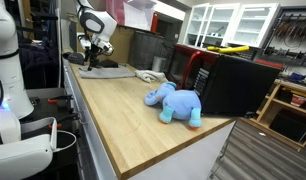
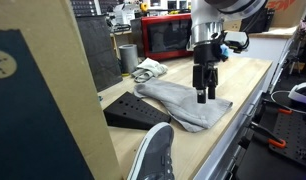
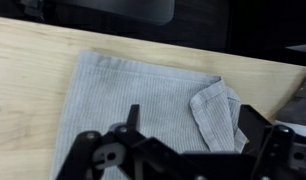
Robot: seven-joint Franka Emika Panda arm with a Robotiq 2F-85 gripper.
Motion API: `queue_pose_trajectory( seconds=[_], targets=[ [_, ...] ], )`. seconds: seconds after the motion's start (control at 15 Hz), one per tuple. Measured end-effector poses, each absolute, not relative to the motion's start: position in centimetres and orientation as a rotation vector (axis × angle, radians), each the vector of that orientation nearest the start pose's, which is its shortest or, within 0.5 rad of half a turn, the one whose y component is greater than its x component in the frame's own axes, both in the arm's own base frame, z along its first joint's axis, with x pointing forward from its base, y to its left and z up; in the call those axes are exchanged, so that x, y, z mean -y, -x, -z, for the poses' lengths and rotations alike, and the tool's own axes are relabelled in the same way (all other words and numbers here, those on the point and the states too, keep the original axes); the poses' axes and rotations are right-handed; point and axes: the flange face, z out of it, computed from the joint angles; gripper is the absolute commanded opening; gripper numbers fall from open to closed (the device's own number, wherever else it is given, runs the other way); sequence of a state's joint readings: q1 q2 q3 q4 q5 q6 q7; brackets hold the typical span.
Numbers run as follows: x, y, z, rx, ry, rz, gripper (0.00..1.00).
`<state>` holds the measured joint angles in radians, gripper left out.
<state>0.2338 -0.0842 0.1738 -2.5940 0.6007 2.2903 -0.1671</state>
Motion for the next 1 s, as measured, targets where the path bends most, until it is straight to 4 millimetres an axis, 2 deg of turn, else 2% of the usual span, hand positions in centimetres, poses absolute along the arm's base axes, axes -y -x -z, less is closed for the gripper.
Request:
queue_pose_trajectory(
  seconds=[0.33,0.67,1.0],
  targets=[
    [-18.8,-37.1,-25.3,0.116,2.721,-0.402,1.00],
    [-19.7,-37.4,-25.6,0.038,2.657,-0.392,1.00],
    [-21.0,-36.9,-25.4,0.081,2.622,-0.372,1.00]
  ],
)
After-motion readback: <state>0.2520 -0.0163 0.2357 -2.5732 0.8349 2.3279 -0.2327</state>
